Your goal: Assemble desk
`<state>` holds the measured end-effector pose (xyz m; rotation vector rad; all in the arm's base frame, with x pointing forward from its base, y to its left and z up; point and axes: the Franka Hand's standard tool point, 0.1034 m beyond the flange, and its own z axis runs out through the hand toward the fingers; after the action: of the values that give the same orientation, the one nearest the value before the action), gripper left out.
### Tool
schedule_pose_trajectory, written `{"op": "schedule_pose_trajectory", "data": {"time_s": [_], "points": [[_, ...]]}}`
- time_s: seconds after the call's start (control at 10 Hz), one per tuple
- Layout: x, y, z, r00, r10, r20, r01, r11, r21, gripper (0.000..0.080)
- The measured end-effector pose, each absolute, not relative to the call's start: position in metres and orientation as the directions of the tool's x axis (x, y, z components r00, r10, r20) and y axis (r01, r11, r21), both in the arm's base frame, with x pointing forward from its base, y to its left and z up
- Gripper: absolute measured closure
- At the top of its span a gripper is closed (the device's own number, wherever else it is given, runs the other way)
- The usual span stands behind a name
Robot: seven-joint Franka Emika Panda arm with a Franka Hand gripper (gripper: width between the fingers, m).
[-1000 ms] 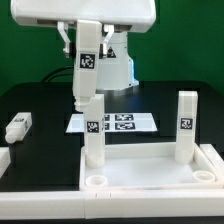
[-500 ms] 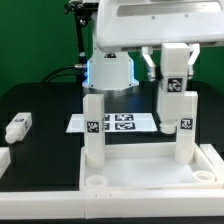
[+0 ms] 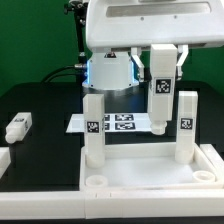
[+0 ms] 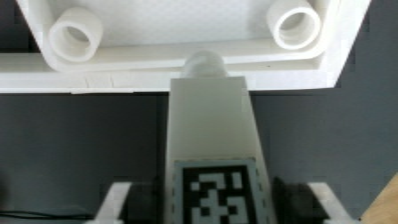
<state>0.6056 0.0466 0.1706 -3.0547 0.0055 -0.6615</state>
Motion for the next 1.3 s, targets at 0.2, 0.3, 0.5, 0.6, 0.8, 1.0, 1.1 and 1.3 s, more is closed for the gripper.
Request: {"op": "schedule_pose_trajectory", "data": {"time_s": [0.2,0.3,0.5,0.6,0.8,1.0,1.1,1.3], "points": [[0.608,0.078,0.156,0.911,-0.005,0.412,0.004,-1.0,-0.022,0.0515],[0.611,0.089,0.148,0.901,0.01,0.434,0.017,-1.0,-0.013,0.0515],[0.608,0.088,0.14,0.896,0.01,0.444,0.014,-1.0,-0.007,0.0515],[0.609,0.088,0.141,0.895,0.009,0.447,0.014,-1.0,-0.007,0.0515],[0.609,0.088,0.139,0.896,0.01,0.444,0.014,-1.0,-0.005,0.0515],[0.628,0.09,0.131,0.885,0.03,0.465,0.027,-1.0,0.013,0.0515],[0.635,0.094,0.124,0.877,0.039,0.479,0.033,-0.999,0.021,0.0515],[0.634,0.092,0.125,0.878,0.037,0.477,0.031,-0.999,0.021,0.0515]]}}
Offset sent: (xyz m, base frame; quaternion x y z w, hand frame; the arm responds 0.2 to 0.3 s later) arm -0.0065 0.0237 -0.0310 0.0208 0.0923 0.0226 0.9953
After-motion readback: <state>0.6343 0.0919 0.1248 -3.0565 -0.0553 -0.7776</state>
